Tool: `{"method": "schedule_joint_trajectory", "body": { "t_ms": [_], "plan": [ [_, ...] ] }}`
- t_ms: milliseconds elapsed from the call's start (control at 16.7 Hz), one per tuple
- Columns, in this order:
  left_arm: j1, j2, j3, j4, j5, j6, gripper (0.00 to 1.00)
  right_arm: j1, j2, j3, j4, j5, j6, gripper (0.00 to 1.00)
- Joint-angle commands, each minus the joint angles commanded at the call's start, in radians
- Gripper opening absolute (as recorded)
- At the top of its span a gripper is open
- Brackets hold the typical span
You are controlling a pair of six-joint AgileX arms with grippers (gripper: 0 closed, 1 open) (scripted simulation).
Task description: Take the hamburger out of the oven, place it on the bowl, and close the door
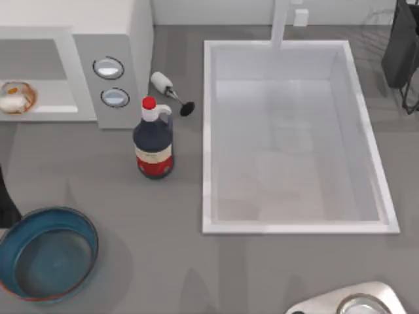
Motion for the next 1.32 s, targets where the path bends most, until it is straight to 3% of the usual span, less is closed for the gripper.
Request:
{"method": "schedule_joint_trajectory", "body": {
  "t_ms": [300,960,1320],
  "plan": [
    [0.027,0.445,0.166,0.231,0.034,0.013,1.00,0.000,0.000,0.000,0.000,0.000,0.000,1.00],
    [0.097,1.691,0.595,0.829,0.120,0.048,1.00,0.000,0.000,0.000,0.000,0.000,0.000,1.00],
    [0.122,2.140,0.750,1.044,0.151,0.060,1.00,0.000,0.000,0.000,0.000,0.000,0.000,1.00]
  ]
}}
